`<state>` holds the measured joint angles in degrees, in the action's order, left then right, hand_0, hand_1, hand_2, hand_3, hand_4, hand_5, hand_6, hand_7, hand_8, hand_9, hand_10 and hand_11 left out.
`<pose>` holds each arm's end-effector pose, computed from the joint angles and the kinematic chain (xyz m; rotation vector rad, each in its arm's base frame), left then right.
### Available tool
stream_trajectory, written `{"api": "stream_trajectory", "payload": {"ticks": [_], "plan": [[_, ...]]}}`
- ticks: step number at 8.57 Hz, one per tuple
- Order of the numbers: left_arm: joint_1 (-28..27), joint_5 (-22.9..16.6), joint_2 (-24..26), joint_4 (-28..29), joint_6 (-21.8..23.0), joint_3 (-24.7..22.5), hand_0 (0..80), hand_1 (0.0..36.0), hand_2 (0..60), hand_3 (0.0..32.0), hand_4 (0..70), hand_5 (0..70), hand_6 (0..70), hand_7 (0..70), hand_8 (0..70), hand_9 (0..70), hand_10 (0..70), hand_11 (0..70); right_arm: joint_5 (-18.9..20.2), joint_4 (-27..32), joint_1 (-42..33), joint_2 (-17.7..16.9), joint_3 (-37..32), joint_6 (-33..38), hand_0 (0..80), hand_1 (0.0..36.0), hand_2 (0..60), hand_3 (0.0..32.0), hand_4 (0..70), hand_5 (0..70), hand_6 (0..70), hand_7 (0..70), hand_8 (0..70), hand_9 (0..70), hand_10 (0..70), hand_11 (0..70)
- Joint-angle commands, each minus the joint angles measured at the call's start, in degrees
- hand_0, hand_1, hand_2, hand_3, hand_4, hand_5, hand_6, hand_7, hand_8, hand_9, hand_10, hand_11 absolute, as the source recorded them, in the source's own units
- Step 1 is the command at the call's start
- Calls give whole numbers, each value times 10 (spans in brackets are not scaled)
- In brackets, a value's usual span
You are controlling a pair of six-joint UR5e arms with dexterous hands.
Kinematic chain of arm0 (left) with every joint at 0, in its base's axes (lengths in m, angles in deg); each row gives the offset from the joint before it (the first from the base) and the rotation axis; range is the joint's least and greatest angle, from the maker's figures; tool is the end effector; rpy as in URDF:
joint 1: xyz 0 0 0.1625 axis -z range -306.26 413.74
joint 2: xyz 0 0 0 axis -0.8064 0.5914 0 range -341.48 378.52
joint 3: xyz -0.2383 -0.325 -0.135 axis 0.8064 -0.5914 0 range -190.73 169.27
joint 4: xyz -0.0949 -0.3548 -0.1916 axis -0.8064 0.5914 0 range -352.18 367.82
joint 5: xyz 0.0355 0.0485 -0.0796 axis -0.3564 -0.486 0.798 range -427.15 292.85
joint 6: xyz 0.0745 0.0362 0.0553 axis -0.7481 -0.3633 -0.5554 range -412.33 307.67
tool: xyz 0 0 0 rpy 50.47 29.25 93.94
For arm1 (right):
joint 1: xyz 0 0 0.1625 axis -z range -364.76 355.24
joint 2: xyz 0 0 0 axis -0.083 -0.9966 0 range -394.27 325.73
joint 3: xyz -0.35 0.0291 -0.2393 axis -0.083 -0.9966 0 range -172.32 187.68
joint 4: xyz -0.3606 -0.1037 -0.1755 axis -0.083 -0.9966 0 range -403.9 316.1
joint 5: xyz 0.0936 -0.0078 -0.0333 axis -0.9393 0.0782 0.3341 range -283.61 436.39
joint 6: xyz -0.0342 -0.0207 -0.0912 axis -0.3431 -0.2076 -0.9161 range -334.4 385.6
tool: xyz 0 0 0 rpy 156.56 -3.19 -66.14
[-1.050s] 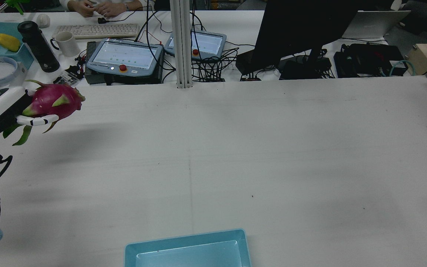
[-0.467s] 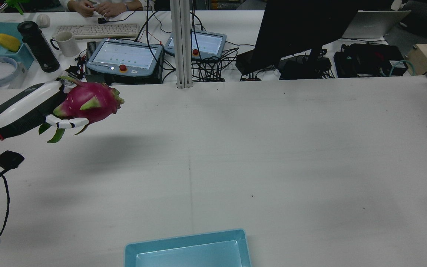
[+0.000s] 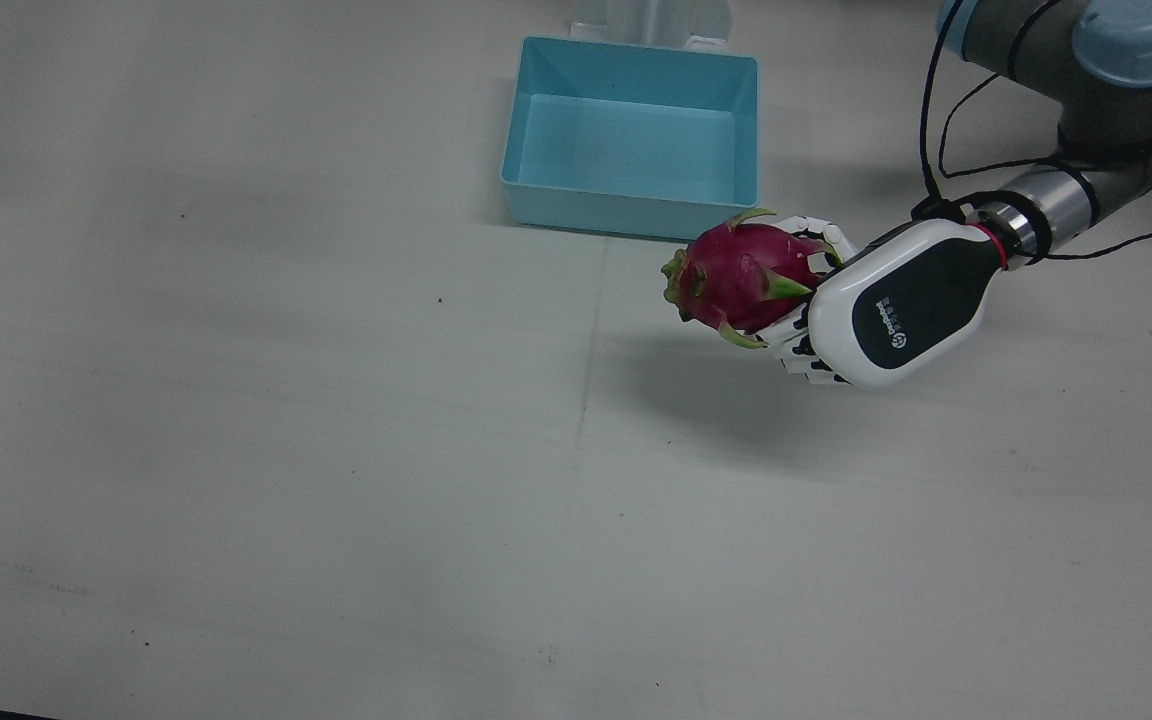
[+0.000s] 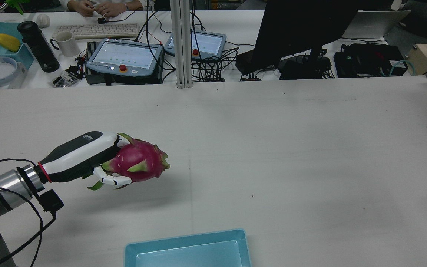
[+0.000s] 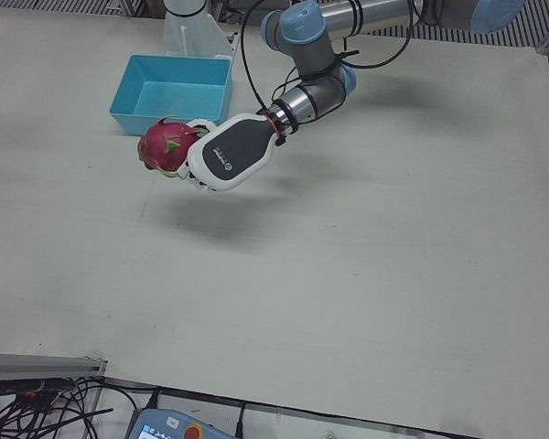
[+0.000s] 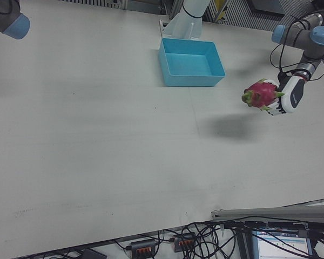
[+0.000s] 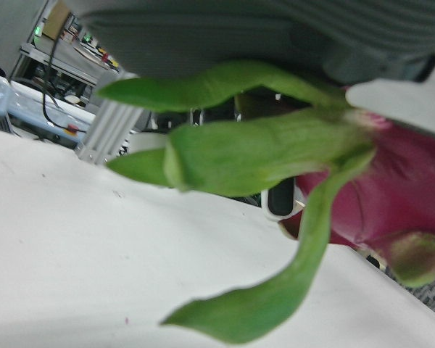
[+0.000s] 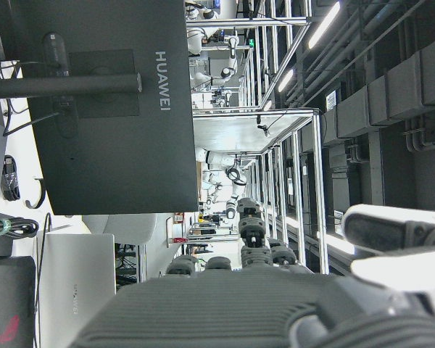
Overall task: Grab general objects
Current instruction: 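Carry the dragon fruit toward the light-blue tray and lower it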
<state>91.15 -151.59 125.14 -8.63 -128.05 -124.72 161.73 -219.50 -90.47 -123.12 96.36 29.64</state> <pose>0.3505 -0.4480 0.3649 0.4749 1.9995 -0.6694 0.1030 -0.5162 0.6807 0.0789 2.2596 -2.0989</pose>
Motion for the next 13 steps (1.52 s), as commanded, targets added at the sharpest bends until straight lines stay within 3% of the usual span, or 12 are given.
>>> {"api": "stream_trajectory", "payload": {"ticks": [1,3,5,11,12,13], "plan": [[-64,-2,1,5,-29,-4,72,59,600,0,335,700,700,700,700,700,700,700,0,0,0,0,0,0,0,0,0,0,0,0,0,0,0,0,0,0],[-80,-4,1,-4,-30,-25,89,79,600,0,343,700,700,700,700,700,700,700,0,0,0,0,0,0,0,0,0,0,0,0,0,0,0,0,0,0],[-112,-4,7,-53,-30,-52,101,83,600,0,344,700,700,700,700,700,700,700,0,0,-1,0,-1,0,0,0,0,0,0,0,0,0,0,0,0,0],[-161,-18,37,-107,-34,-54,199,106,600,0,325,700,700,700,700,700,700,700,0,0,0,0,0,0,0,0,0,0,0,0,0,0,0,0,0,0],[-171,-19,52,-125,-34,-57,243,113,600,0,319,700,700,700,700,700,700,700,0,0,0,0,-1,0,0,0,0,0,0,0,0,0,0,0,0,0],[-173,-19,57,-138,-34,-68,392,139,600,0,300,700,615,633,614,700,700,700,0,0,0,0,-1,0,0,0,0,0,0,0,0,0,0,0,0,0]]}}
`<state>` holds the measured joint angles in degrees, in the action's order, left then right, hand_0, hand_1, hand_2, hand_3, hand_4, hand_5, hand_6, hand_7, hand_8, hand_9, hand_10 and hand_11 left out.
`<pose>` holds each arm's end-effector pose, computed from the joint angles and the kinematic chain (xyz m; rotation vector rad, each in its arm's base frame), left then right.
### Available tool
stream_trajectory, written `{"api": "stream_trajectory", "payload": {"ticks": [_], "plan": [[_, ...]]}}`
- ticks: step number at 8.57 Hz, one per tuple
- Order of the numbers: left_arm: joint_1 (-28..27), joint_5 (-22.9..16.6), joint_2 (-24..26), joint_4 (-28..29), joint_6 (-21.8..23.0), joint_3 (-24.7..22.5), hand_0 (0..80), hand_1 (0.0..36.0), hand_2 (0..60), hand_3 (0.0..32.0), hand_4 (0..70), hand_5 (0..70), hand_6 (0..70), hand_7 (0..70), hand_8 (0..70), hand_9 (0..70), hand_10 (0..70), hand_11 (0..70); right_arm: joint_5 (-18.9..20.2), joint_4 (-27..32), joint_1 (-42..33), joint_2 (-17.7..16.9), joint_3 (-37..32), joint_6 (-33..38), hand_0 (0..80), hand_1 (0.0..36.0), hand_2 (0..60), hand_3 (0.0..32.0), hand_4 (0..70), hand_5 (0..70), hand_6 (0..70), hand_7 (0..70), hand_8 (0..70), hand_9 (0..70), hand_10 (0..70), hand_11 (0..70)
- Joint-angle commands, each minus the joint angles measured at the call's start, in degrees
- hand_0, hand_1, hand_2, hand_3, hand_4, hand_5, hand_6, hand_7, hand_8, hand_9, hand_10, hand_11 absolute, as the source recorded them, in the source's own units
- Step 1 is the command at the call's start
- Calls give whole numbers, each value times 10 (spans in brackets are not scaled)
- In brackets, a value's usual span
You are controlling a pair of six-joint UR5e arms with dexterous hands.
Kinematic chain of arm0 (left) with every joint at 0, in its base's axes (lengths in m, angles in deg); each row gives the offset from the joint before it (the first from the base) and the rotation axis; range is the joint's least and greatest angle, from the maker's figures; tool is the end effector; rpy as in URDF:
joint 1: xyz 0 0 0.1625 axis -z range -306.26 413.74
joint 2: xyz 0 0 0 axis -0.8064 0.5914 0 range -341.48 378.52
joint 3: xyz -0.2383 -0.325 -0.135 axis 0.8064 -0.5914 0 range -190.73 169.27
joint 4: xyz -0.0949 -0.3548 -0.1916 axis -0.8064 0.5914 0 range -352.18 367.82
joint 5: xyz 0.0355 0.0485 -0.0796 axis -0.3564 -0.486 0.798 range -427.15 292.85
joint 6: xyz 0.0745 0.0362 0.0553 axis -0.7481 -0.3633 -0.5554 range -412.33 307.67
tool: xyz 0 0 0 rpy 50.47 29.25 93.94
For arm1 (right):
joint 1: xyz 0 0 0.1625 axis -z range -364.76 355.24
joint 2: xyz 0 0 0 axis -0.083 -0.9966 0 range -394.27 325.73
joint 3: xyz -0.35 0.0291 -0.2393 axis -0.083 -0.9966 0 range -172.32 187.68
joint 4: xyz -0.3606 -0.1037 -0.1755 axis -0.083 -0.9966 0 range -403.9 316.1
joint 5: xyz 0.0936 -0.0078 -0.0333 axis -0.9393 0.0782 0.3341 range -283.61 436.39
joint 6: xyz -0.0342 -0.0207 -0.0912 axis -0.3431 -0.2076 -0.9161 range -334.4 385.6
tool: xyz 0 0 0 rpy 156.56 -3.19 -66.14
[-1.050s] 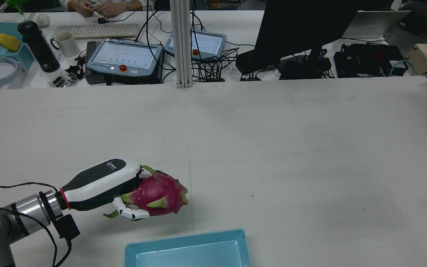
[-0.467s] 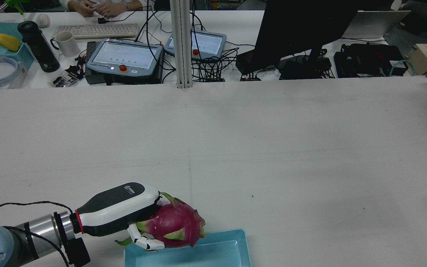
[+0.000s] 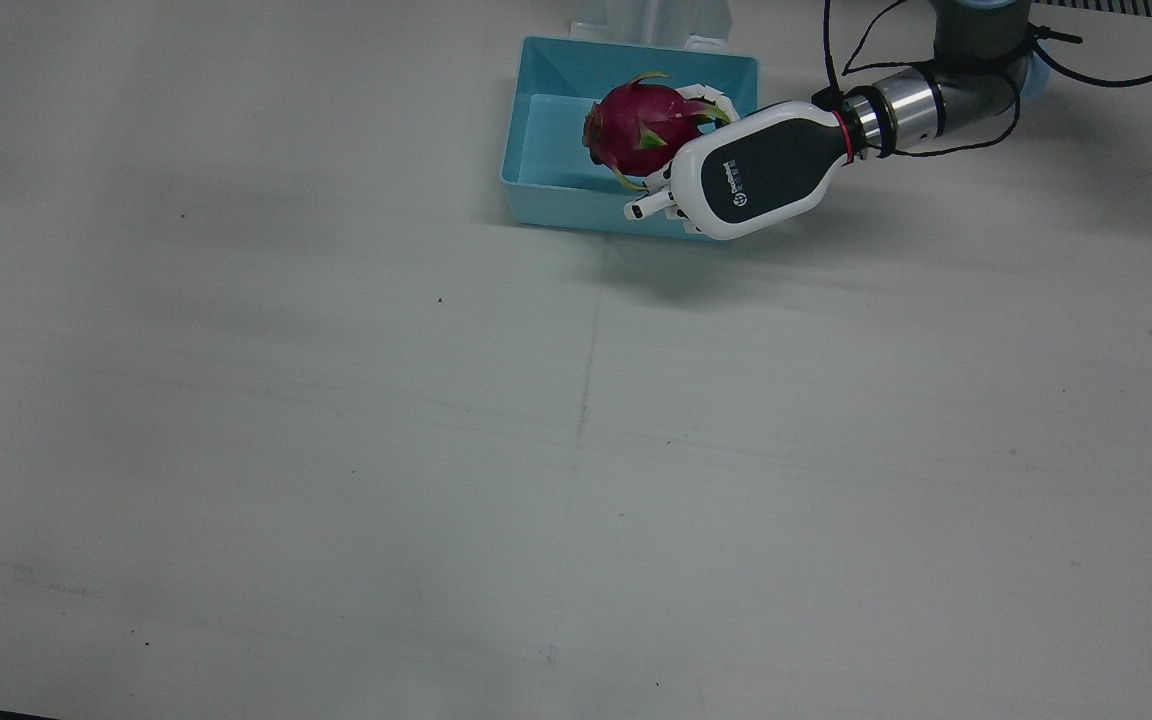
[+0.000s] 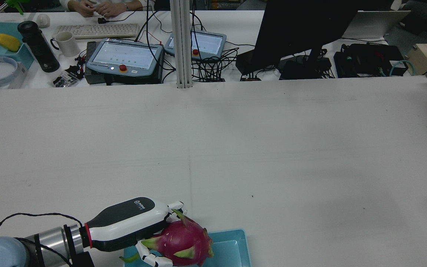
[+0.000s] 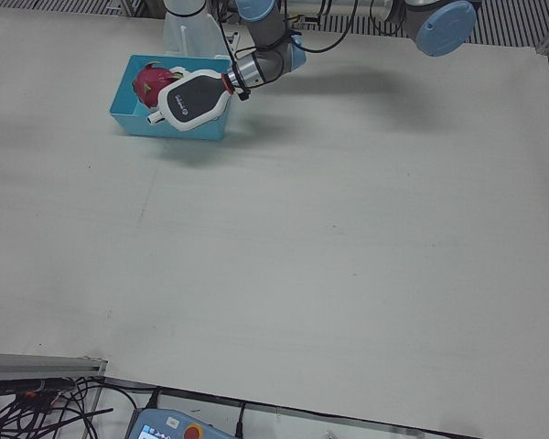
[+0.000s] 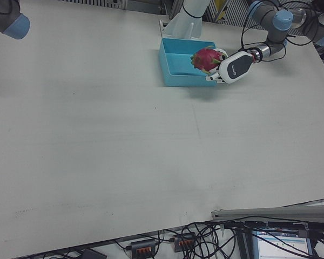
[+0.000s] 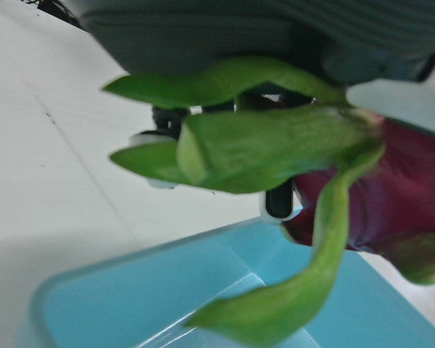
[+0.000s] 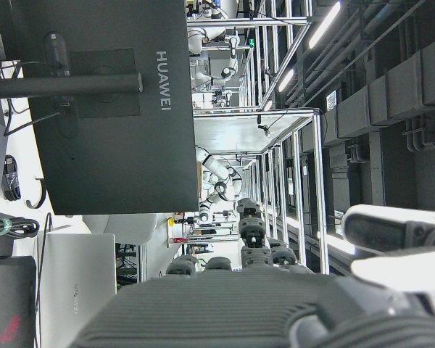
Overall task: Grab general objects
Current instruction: 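Carry the dragon fruit toward the light-blue tray and lower it, then open the left hand to release the fruit into the tray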
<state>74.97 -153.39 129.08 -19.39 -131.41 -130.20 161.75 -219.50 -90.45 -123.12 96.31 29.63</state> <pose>0.4448 -0.3228 0.3132 0.2222 1.9811 -0.4293 0.1028 -0.5161 0.6811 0.0794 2.2592 -2.1003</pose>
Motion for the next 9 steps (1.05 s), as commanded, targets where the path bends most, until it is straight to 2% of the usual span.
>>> {"api": "stream_trajectory", "payload": {"ticks": [1,2,3,4,5,6,7,9], "plan": [[-11,-3,18,-41,0,-24,471,137,485,0,277,700,509,536,505,635,599,700,0,0,0,0,0,0,0,0,0,0,0,0,0,0,0,0,0,0],[-10,-17,18,-49,0,-30,583,217,199,0,203,344,291,328,282,341,366,536,0,0,0,0,1,0,0,0,0,0,0,0,0,0,0,0,0,0],[-10,-18,18,-49,0,-30,593,231,151,0,174,133,198,255,163,185,244,378,0,0,-1,0,1,0,0,0,0,0,0,0,0,0,0,0,0,0],[-10,-19,18,-49,0,-32,594,233,89,0,123,21,105,155,67,51,147,241,0,0,0,0,1,0,0,0,0,0,0,0,0,0,0,0,0,0],[-11,-19,19,-56,0,-44,584,225,60,0,81,0,53,96,24,5,93,162,0,0,-1,0,1,0,0,0,0,0,0,0,0,0,0,0,0,0],[-11,-19,34,-74,0,-45,581,228,72,0,72,0,41,83,12,2,77,139,0,0,-1,0,1,0,0,0,0,0,0,0,0,0,0,0,0,0],[-12,-20,53,-96,0,-46,574,224,65,0,66,0,32,78,9,1,70,128,0,0,0,0,1,-1,0,0,0,0,0,0,0,0,0,0,0,0],[-12,-19,54,-97,0,-45,564,226,106,0,71,0,36,88,13,3,77,137,0,0,0,0,1,0,0,0,0,0,0,0,0,0,0,0,0,0]]}}
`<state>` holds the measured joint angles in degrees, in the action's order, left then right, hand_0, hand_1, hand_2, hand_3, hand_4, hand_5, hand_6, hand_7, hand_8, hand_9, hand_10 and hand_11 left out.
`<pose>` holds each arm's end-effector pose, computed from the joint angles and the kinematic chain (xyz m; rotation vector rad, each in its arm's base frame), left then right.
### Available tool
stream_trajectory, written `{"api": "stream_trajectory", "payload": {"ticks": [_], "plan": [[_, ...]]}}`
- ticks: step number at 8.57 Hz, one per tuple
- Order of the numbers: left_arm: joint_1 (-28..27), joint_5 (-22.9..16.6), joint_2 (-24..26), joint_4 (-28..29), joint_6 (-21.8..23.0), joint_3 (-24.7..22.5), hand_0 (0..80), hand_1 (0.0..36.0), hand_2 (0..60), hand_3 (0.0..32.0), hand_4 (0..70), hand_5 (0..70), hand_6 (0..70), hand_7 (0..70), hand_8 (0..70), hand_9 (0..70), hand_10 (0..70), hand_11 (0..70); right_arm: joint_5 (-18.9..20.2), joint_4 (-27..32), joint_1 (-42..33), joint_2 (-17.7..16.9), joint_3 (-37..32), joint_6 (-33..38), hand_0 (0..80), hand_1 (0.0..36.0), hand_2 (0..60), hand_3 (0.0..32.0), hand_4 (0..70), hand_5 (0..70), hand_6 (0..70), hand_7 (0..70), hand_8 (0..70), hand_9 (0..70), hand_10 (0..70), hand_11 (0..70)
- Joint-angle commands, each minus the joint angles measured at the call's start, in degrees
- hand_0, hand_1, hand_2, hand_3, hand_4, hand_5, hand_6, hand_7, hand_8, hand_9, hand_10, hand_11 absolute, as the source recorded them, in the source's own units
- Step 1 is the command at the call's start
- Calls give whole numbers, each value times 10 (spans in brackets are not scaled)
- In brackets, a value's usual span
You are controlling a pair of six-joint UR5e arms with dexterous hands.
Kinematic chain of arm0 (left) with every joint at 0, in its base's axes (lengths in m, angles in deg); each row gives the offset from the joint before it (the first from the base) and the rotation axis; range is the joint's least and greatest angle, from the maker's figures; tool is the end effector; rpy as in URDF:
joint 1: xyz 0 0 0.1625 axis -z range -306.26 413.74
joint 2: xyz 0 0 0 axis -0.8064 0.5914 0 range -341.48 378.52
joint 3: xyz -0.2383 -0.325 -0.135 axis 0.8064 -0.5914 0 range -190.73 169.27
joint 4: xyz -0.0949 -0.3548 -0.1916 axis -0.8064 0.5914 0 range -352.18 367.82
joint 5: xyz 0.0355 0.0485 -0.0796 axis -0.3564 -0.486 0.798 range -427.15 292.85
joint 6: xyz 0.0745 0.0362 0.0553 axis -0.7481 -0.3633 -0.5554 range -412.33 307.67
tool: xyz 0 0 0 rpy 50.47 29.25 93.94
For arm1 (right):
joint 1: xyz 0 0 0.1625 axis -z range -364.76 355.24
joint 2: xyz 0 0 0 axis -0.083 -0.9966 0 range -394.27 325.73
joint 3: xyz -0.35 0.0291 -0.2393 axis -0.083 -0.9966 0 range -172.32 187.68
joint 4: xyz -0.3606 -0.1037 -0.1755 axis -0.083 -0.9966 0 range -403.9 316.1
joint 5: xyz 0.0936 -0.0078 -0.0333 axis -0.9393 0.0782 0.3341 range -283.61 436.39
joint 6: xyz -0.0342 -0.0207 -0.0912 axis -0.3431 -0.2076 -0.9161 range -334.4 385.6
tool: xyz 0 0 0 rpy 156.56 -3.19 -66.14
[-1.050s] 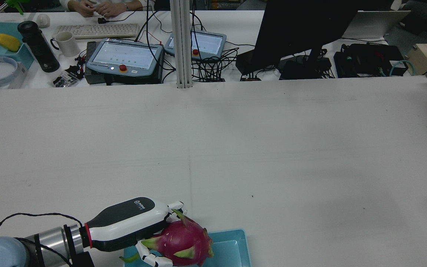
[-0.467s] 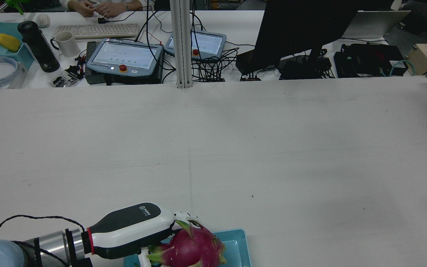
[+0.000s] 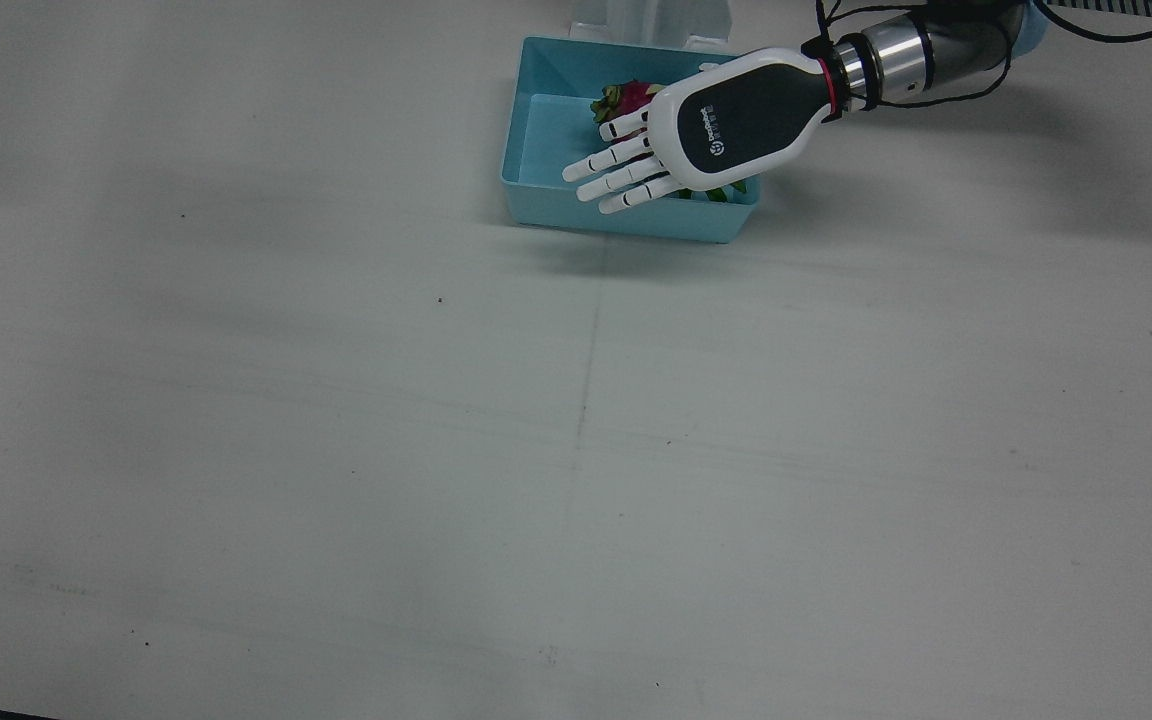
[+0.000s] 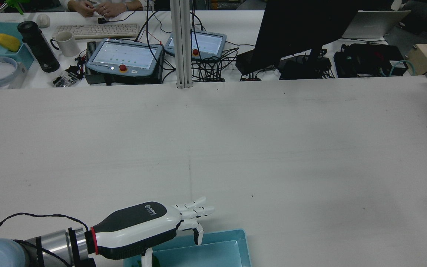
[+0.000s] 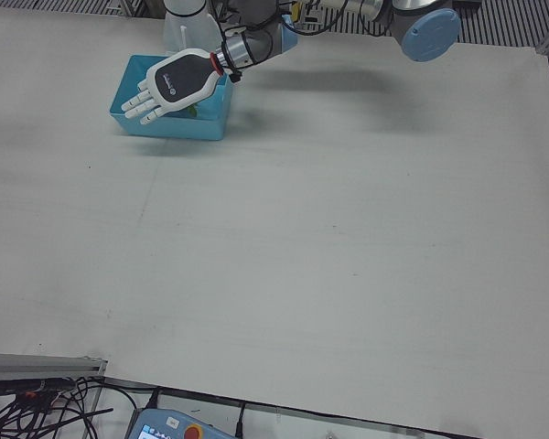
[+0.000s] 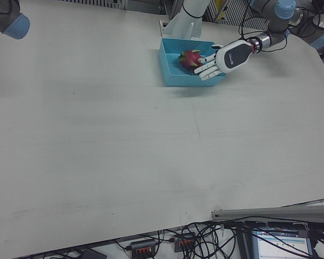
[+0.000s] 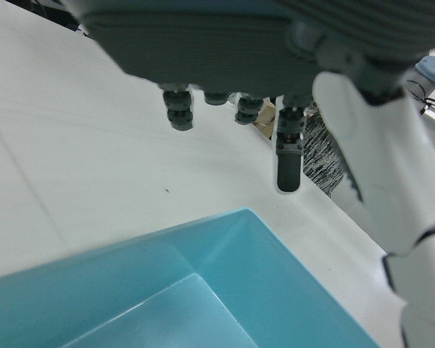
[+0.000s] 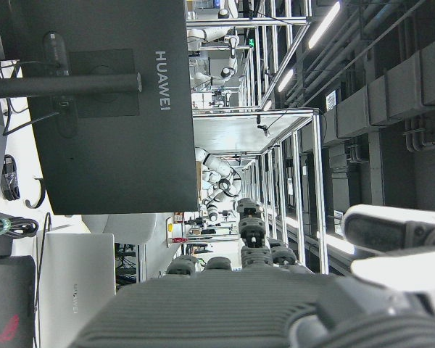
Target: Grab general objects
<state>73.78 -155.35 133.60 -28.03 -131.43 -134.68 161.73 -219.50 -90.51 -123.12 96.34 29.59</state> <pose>0.4350 -0.3038 0.2636 0.1794 1.9872 -0.3812 0.1034 -0.5161 0.6808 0.0771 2.2594 -2.0994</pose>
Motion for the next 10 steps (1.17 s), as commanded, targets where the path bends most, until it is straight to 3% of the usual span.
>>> {"api": "stream_trajectory", "payload": {"ticks": [1,3,4,5,6,7,8,9,10], "plan": [[4,1,9,-8,-1,3,566,228,158,0,130,148,88,165,58,51,126,207,0,0,1,0,-1,1,0,0,0,0,0,0,0,0,0,0,0,0],[23,1,5,12,4,5,557,213,202,0,193,306,185,288,168,214,243,374,0,0,1,0,-1,1,0,0,0,0,0,0,0,0,0,0,0,0],[41,0,4,22,6,8,555,359,600,0,238,362,247,318,245,302,346,519,0,0,0,0,-1,1,0,0,0,0,0,0,0,0,0,0,0,0],[70,-7,4,27,8,8,529,360,600,0,242,559,311,410,291,371,407,597,0,0,0,0,-1,1,0,0,0,0,0,0,0,0,0,0,0,0],[93,-22,3,31,10,9,527,360,600,0,236,595,314,419,292,377,419,613,0,0,1,0,-1,1,0,0,0,0,0,0,0,0,0,0,0,0],[122,-36,-7,60,37,29,542,354,600,0,221,565,290,394,273,351,395,577,0,0,0,0,0,1,0,0,0,0,0,0,0,0,0,0,0,0],[172,-47,-32,126,85,74,545,331,600,0,214,561,274,371,250,316,340,505,0,0,0,0,-1,1,0,0,0,0,0,0,0,0,0,0,0,0],[231,-54,-78,218,133,122,550,294,600,0,217,611,289,375,253,318,326,486,0,0,1,0,-1,1,0,0,0,0,0,0,0,0,0,0,0,0],[271,-53,-114,280,175,148,550,287,593,0,221,658,308,387,264,332,329,488,0,0,1,0,-1,1,0,0,0,0,0,0,0,0,0,0,0,0]]}}
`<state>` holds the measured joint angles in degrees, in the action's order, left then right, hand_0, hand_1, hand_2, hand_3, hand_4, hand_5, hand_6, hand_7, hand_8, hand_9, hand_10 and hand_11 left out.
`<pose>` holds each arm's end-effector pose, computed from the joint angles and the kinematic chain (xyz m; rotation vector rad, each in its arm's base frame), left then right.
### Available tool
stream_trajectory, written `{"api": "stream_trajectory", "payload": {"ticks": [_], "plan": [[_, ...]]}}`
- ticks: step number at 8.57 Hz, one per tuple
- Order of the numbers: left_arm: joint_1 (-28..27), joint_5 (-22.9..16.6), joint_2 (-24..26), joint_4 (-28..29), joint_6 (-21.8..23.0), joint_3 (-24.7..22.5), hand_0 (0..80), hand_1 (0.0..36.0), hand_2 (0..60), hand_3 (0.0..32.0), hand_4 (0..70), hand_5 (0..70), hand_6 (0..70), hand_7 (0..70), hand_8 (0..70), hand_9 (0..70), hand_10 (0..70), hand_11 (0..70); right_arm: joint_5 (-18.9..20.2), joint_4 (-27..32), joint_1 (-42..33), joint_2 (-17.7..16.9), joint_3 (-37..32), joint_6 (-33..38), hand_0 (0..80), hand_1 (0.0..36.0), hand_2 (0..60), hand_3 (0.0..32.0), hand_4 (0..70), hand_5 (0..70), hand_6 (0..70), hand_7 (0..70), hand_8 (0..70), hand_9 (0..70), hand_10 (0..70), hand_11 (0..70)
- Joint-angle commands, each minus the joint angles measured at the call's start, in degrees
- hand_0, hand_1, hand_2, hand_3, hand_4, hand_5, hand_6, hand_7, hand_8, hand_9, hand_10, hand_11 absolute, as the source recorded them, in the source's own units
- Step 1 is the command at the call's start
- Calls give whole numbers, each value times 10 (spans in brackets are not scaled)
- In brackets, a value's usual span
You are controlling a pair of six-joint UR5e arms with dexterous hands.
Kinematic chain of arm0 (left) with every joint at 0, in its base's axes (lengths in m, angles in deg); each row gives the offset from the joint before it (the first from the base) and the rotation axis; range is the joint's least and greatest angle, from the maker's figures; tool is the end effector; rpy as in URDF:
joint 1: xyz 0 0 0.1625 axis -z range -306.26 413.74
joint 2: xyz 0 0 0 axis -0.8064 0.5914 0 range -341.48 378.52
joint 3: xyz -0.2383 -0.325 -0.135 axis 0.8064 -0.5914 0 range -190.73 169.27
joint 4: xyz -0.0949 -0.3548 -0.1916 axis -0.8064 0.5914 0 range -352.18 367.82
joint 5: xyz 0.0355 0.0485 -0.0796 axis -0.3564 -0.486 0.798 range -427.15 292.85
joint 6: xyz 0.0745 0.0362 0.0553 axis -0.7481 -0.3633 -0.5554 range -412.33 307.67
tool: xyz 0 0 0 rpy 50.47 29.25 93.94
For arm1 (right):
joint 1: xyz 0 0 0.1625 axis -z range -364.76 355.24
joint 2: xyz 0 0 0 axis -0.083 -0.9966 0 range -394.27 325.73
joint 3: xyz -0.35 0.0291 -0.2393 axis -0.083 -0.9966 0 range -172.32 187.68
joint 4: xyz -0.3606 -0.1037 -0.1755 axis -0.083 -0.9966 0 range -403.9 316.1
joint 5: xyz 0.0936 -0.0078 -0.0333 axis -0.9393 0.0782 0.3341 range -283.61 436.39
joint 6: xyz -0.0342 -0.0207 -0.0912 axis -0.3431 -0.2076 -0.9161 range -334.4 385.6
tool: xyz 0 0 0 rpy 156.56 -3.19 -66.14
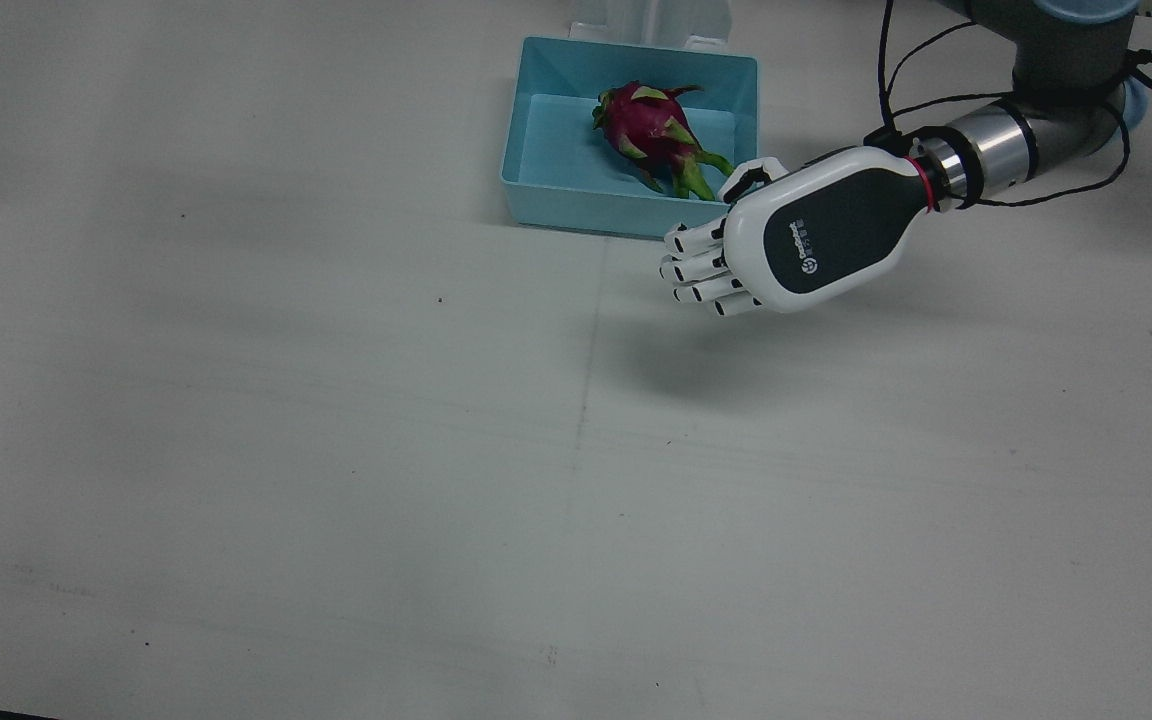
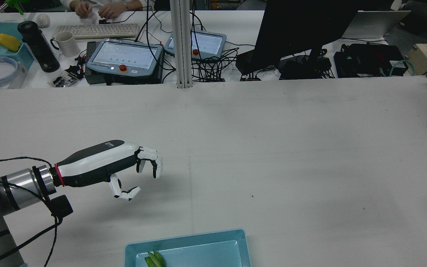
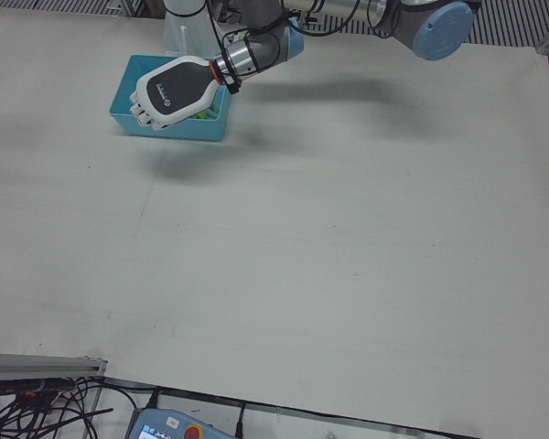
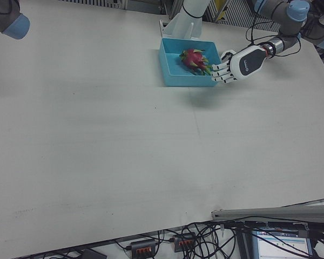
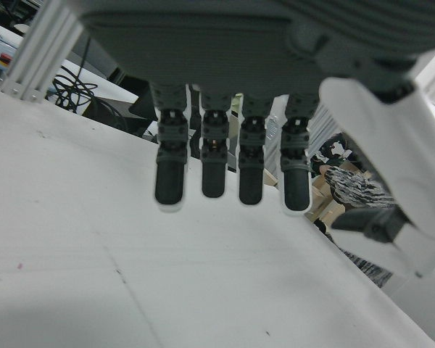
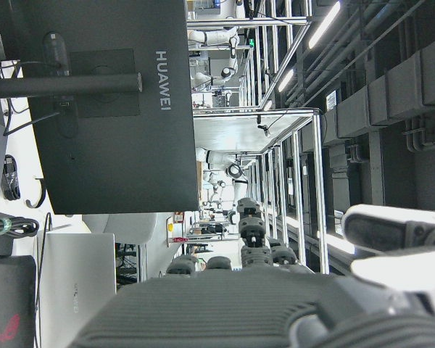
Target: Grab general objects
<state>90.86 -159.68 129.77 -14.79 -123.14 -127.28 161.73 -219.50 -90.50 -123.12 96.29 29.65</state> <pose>0.3608 -0.4346 0.3159 0.2921 2.0378 -0.5763 0.1033 -0.5160 0.6813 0.0783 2.2581 -2.1000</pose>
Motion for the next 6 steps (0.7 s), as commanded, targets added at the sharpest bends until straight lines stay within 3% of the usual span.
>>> {"api": "stream_trajectory", "payload": {"ticks": [1,2,3,4,5,6], "plan": [[144,-10,-86,171,122,84,551,288,598,0,222,691,321,399,274,347,336,498,0,0,1,0,1,0,0,0,0,0,0,0,0,0,0,0,0,0],[181,-11,-86,174,135,83,554,291,600,0,220,691,320,394,272,341,334,496,0,0,1,0,0,0,0,0,0,0,0,0,0,0,0,0,0,0],[215,-9,-86,178,156,92,550,290,582,0,204,647,295,367,237,295,318,476,0,0,0,0,1,0,0,0,0,0,0,0,0,0,0,0,0,0],[250,-5,-85,199,177,134,554,263,445,0,173,612,270,343,197,243,289,438,0,0,1,0,0,0,0,0,0,0,0,0,0,0,0,0,0,0],[258,19,-85,234,204,201,558,269,420,0,121,603,255,349,176,221,280,428,0,0,1,0,0,0,0,0,0,0,0,0,0,0,0,0,0,0],[258,74,-86,238,213,225,589,302,408,0,87,355,216,336,143,184,247,389,0,0,0,0,0,0,0,0,0,0,0,0,0,0,0,0,0,0]]}}
